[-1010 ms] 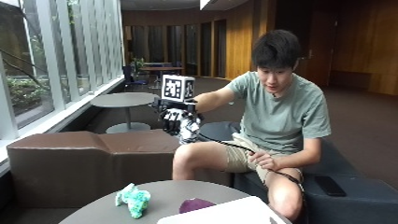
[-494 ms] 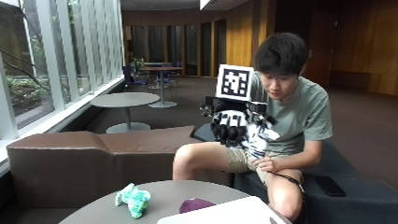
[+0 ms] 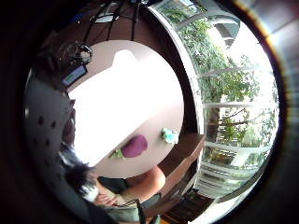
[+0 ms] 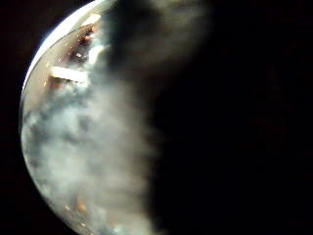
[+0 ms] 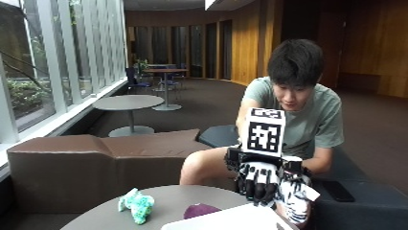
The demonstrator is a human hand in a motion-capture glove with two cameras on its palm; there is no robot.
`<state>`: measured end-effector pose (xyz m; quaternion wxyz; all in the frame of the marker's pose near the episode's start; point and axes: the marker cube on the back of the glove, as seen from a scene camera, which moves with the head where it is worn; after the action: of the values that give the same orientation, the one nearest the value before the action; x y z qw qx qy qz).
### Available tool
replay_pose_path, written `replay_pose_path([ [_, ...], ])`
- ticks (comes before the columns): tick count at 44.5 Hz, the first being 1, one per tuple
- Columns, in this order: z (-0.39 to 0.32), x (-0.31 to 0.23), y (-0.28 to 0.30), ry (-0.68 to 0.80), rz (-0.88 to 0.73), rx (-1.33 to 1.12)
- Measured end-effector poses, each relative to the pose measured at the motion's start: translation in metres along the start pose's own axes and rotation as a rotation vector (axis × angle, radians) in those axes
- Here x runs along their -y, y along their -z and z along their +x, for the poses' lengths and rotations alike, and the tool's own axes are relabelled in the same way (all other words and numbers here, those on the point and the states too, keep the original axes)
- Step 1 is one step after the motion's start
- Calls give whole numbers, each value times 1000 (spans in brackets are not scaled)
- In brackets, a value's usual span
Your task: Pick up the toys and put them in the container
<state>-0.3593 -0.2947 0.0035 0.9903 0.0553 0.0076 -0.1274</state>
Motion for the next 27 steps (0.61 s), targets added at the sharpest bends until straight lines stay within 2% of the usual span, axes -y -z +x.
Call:
replay_pose_path([
  [6,1,-1,-15,-72,-158,-42],
  [11,6,-7,-16,-74,-311,-76],
  [19,45,-32,10,-98,-271,-135],
  [27,136,-82,39,-114,-215,-92],
])
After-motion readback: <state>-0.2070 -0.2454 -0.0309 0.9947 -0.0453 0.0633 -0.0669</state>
